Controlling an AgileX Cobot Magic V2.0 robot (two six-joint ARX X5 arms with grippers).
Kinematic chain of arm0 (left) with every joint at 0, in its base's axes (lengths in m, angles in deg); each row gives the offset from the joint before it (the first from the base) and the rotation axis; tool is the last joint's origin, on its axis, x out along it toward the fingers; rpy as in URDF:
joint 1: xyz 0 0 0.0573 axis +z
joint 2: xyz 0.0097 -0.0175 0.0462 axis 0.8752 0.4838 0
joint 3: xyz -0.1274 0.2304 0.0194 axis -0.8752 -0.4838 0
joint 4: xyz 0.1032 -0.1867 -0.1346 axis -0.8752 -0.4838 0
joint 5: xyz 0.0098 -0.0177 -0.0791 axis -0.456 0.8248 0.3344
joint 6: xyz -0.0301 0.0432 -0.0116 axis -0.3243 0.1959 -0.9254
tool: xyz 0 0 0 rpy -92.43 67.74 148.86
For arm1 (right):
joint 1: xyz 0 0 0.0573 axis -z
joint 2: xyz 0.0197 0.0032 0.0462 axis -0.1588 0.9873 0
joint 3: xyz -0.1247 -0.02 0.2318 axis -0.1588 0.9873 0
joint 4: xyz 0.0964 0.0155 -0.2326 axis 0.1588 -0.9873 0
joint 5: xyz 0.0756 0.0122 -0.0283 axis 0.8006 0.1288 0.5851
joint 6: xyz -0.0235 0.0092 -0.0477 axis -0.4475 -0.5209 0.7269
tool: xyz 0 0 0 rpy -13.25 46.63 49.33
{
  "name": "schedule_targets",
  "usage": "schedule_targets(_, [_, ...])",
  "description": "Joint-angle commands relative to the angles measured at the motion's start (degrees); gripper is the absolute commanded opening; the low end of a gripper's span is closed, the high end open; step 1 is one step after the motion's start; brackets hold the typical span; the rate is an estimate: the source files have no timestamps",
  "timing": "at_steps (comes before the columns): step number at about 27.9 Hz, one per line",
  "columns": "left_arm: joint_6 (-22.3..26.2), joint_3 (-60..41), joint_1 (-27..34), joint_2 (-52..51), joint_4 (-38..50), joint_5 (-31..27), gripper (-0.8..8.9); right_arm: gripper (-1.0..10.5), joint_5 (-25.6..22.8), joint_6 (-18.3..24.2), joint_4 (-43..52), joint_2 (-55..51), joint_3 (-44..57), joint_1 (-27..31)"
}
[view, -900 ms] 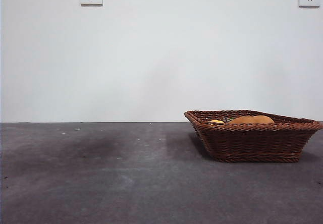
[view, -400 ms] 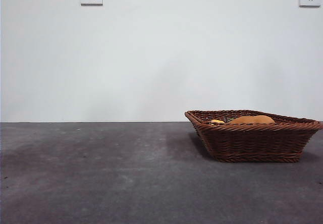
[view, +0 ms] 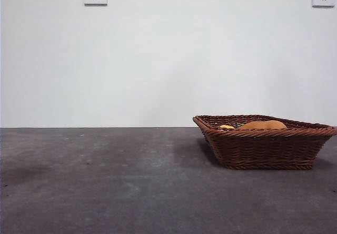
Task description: Help me put the vegetables on the table into the basket
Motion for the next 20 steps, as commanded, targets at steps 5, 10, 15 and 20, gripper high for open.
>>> schedule_targets(5, [-5.9, -11.58, 2.4, -10.93, -1.75, -4.96, -0.03, 0.0, -0.24, -0.35, -1.29, 0.2, 0.24, -0.02])
schedule_targets(10, [-8.9, -11.54, 3.93, -14.25, -17.59, -10.71, -0.03, 0.0, -0.24, -0.37, -1.29, 0.22, 0.24, -0.02])
schedule_targets(15, [-9.94, -11.54, 3.98, -14.14, -27.12, -12.22, -0.03, 0.0, -0.26, -0.35, -1.29, 0.2, 0.24, -0.02])
schedule_targets(20, [-12.41, -11.54, 3.98, -14.25, -27.06, -13.55, -0.03, 0.0, -0.26, -0.37, -1.27, 0.2, 0.24, -0.02])
